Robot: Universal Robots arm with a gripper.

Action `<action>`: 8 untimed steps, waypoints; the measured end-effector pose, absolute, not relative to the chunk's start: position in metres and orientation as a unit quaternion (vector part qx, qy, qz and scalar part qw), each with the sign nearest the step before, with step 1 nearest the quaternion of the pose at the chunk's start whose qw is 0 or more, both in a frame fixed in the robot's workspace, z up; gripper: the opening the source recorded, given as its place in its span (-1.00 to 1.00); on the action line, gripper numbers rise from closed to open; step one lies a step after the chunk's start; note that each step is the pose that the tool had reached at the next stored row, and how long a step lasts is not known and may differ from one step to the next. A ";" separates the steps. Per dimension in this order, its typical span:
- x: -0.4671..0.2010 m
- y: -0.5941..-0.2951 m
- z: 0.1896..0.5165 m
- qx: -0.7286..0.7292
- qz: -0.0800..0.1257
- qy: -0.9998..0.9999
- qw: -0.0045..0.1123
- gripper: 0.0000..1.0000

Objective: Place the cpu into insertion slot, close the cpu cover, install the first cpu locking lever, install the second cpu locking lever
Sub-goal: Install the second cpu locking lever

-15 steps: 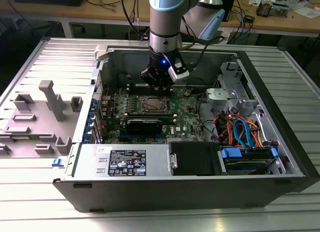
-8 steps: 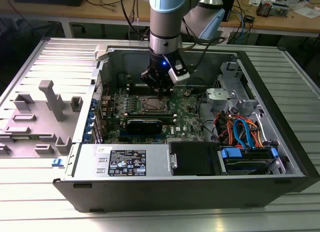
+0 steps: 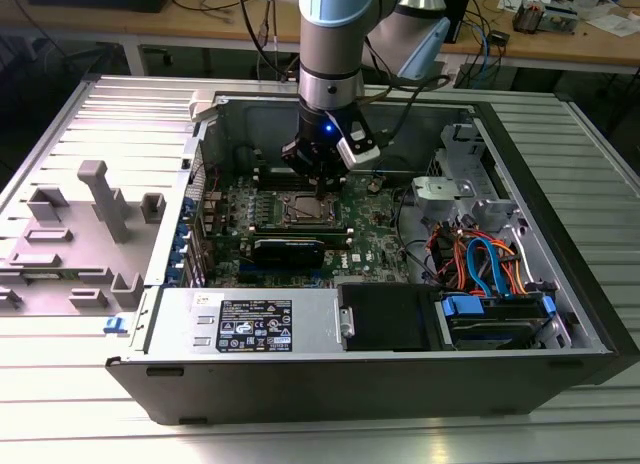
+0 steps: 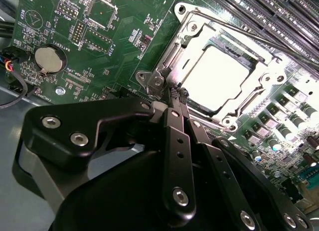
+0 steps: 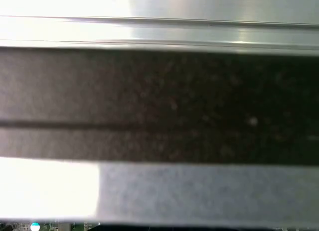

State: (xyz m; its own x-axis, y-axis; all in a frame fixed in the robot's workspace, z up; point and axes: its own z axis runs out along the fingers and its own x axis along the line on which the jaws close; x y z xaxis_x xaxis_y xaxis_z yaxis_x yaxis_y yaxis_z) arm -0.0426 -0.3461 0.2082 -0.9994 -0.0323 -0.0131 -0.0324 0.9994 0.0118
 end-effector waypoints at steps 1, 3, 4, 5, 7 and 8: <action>-0.043 -0.346 0.208 -0.016 0.006 1.000 0.006 -0.79; -0.043 -0.346 0.208 -0.016 0.006 1.000 0.006 -0.79; -0.043 -0.346 0.208 -0.016 0.006 1.000 0.006 -0.79; -0.043 -0.347 0.208 -0.016 0.006 1.000 0.006 -0.79; -0.043 -0.349 0.208 -0.016 0.006 1.000 0.006 -0.79; -0.043 -0.351 0.208 -0.016 0.006 1.000 0.006 -0.79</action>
State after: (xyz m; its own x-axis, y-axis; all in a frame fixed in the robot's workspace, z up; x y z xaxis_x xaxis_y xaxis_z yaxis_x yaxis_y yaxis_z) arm -0.0426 -0.3506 0.2083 -0.9994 -0.0323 -0.0130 -0.0325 0.9994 0.0117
